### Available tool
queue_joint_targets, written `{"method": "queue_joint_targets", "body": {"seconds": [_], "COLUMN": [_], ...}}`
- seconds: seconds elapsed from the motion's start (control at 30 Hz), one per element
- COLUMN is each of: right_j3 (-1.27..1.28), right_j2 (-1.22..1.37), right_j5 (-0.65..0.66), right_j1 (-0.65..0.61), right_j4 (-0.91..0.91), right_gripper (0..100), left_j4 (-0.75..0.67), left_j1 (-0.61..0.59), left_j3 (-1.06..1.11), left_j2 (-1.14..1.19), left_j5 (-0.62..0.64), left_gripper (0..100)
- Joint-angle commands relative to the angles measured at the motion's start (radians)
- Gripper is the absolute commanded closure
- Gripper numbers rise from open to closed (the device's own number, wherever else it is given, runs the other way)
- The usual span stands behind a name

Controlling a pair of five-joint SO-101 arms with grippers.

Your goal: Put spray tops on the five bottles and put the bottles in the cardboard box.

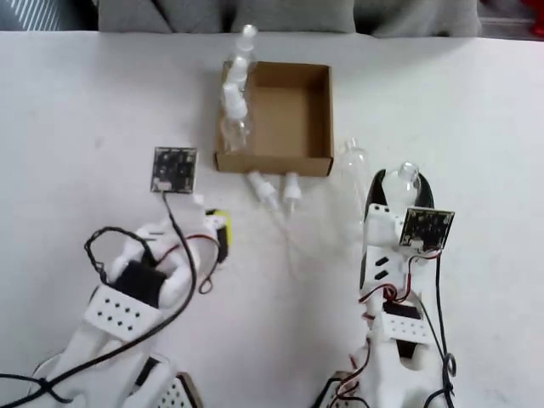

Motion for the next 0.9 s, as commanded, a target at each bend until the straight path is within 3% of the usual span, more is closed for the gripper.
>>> {"method": "queue_joint_targets", "body": {"seconds": [0.0,0.2,0.53,0.87], "right_j3": [0.009,0.009,0.009,0.009], "right_j2": [0.016,0.024,0.024,0.025], "right_j5": [-0.008,-0.008,-0.008,-0.008], "right_j1": [0.007,0.004,0.002,0.002], "right_j4": [0.024,0.027,0.028,0.030], "right_gripper": [98.2,98.2,98.2,98.2], "left_j4": [0.003,0.003,-0.152,-0.160], "left_j1": [0.059,0.105,0.102,-0.007], "left_j3": [-0.163,-0.341,-0.516,-0.666], "left_j2": [0.111,0.460,0.828,1.029], "left_j5": [0.044,0.104,0.269,0.350], "left_gripper": [95,80,85,85]}}
